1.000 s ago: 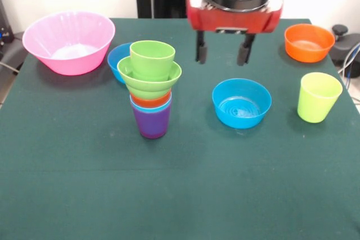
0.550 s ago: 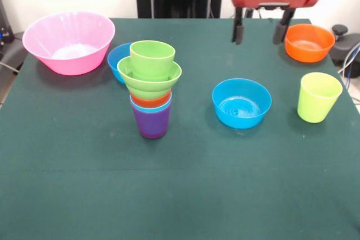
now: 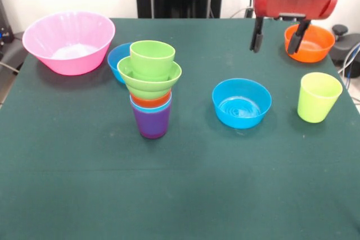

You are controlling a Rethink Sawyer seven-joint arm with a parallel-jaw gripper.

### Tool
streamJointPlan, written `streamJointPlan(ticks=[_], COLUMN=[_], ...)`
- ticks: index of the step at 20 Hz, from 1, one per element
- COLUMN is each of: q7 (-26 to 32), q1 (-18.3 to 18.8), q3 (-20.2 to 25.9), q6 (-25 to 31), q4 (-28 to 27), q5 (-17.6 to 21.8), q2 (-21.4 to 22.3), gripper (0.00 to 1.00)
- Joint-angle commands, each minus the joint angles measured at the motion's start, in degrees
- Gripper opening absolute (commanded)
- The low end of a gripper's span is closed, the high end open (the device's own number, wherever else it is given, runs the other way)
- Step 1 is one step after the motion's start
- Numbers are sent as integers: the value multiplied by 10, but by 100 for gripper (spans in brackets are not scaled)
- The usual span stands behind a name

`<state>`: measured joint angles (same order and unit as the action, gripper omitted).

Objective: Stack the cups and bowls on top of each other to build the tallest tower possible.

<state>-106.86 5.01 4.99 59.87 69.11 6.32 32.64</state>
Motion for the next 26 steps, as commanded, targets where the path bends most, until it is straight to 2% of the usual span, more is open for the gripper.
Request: streamJointPlan(ticks=[1,8,13,18,22,26], q7=[-123,-137,-125,-126,-129,-135], q1=[-24,-42,-40,-44,-51,-56], q3=[-13,-32,-39,-48,-58,-61], q6=[-91,-137,-143,-177,-223,-262], q4=[102,103,70,51,70,87], q5=[13,22,24,28,35,26], q2=[-29,-49,-78,-108,-114,-119], gripper=[100,100,100,100,100,100])
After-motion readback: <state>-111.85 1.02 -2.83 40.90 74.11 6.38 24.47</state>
